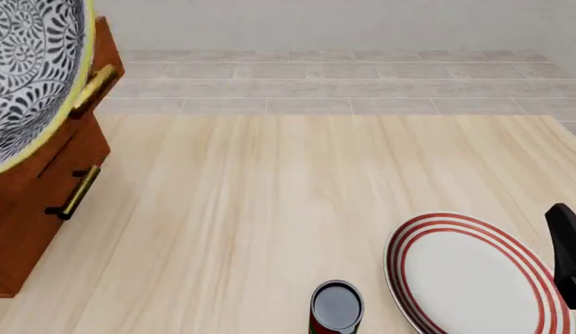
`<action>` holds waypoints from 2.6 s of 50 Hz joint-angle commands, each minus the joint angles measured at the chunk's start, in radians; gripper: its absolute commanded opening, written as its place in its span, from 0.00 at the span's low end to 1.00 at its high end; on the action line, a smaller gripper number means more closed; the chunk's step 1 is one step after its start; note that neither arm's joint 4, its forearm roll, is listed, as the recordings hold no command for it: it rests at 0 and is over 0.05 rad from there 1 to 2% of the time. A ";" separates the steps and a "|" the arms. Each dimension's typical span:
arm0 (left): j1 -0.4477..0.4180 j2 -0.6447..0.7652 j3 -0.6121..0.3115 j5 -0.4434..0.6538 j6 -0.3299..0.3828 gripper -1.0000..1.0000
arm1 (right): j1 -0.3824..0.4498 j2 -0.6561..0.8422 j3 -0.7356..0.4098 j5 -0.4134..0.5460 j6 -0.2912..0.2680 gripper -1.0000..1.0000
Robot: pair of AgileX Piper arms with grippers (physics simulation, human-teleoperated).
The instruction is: Put the bowl on top of the cabinet.
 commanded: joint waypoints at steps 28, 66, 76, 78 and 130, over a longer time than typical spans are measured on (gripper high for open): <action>0.306 -0.020 -0.153 -0.027 -0.328 0.00 | 0.000 0.000 -0.013 0.013 0.000 1.00; 0.802 0.106 -0.073 -0.232 -0.604 0.00 | 0.000 0.000 -0.013 0.013 0.000 1.00; 0.813 0.118 -0.055 -0.214 -0.616 0.00 | 0.000 0.000 -0.013 0.013 0.000 1.00; 0.803 0.122 -0.060 -0.203 -0.600 0.00 | 0.000 0.000 -0.013 0.013 0.000 1.00; 1.070 0.327 -0.029 -0.328 -0.779 0.00 | 0.000 0.000 -0.013 0.013 0.000 1.00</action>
